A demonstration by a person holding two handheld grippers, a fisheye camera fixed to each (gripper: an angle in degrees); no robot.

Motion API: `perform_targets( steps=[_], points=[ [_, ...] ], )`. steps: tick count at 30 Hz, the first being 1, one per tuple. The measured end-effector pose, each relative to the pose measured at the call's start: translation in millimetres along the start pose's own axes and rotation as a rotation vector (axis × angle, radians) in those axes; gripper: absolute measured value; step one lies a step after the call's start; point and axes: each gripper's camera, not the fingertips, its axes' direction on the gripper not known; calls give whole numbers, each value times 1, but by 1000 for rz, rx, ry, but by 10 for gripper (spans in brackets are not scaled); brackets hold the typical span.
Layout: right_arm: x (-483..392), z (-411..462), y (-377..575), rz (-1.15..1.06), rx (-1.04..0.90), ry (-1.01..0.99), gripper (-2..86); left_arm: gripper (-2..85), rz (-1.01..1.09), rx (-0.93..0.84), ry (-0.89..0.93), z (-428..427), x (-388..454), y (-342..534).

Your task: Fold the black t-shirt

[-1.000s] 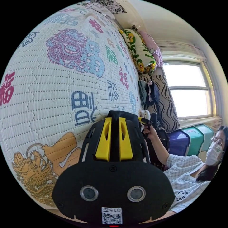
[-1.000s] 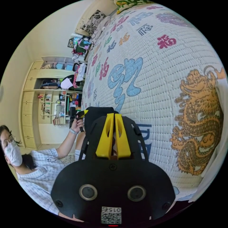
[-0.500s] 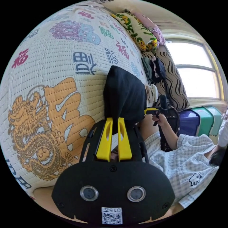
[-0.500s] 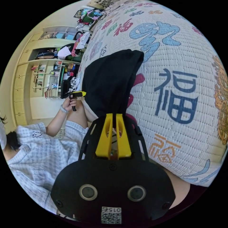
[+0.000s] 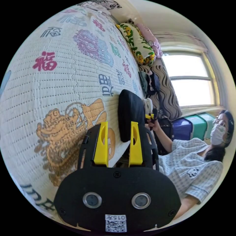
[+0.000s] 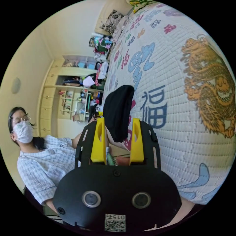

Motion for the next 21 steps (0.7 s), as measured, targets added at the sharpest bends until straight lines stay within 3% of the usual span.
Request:
perform_targets(
  steps=[9,15,21],
  points=[
    [27,16,-42,-22,-126,-125,152,99,88,-205,196,86,1,-75],
    [39,20,-53,0,-171,-203,71,81,85,-168,201,81,15,-79],
    [17,-13,-37,-50,-159,-107,50,47,69,-91,218,68,45,-76]
  ],
)
